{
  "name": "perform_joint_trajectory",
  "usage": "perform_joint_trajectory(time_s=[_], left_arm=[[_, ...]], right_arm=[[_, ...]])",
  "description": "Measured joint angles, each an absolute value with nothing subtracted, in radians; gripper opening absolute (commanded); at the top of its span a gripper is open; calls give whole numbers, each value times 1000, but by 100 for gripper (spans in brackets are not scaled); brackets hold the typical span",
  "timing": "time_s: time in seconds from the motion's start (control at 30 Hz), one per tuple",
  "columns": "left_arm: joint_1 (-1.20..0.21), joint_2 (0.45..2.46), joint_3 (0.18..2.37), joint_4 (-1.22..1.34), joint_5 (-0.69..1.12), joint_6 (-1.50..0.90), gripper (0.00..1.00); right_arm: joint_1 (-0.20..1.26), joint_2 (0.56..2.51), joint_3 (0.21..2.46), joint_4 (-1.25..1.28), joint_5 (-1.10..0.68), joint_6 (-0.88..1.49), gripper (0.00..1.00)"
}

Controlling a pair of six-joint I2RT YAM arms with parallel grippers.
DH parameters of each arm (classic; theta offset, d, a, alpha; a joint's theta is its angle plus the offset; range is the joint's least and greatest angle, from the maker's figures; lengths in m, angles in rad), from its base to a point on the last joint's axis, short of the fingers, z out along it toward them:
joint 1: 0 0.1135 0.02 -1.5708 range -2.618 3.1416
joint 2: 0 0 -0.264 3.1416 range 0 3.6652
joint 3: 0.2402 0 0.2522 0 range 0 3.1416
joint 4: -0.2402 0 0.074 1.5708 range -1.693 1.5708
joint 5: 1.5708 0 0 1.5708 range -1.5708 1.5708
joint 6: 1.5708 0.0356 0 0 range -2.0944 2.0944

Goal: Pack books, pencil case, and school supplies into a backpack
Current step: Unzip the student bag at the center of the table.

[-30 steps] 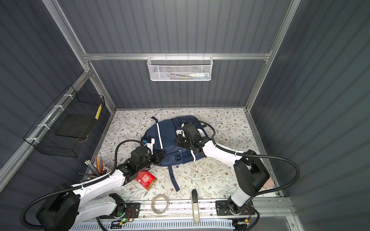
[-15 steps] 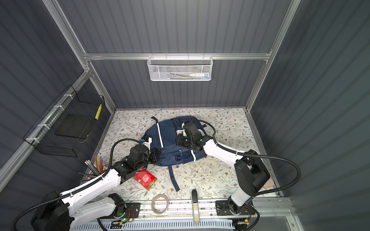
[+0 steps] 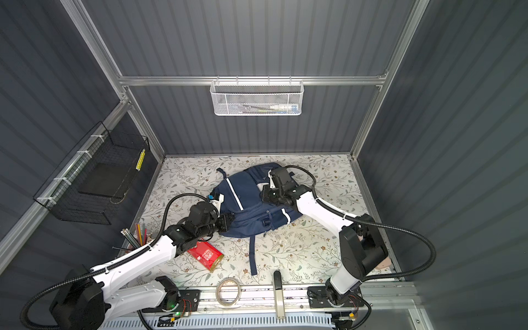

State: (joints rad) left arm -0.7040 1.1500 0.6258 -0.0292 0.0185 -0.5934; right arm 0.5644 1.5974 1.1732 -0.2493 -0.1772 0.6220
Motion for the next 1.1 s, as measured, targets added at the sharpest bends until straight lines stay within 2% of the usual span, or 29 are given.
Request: perform_joint_trajectory(time_s=[0.13, 0.3, 0.43, 0.67, 0.83, 0.97, 1.07, 1.1], left_arm=[[-738, 1170, 626, -14, 31, -589, 0], [-739, 1170, 649, -23, 65, -562, 0], [-740, 1165, 674, -68, 57, -538, 0], [-741, 1142, 719, -167, 24, -483, 0], [-741, 1140, 722, -183, 22, -471, 0], [-741, 1138, 722, -183, 23, -471, 0], [-741, 1136, 722, -184, 23, -471, 0], [-741, 1135, 722, -185, 23, -470, 0]], right_arm=[[567, 1497, 1109, -228, -91, 520, 70], [649, 1293, 975, -142, -56, 307, 76], [715, 1254, 946, -128, -42, 157, 76], [903, 1409, 1019, -148, 37, -102, 73], [909, 1448, 988, -105, 49, -302, 71], [907, 1451, 949, -37, 48, -446, 62], [907, 1476, 947, -4, 46, -511, 47], [907, 1488, 947, 8, 49, -525, 37]])
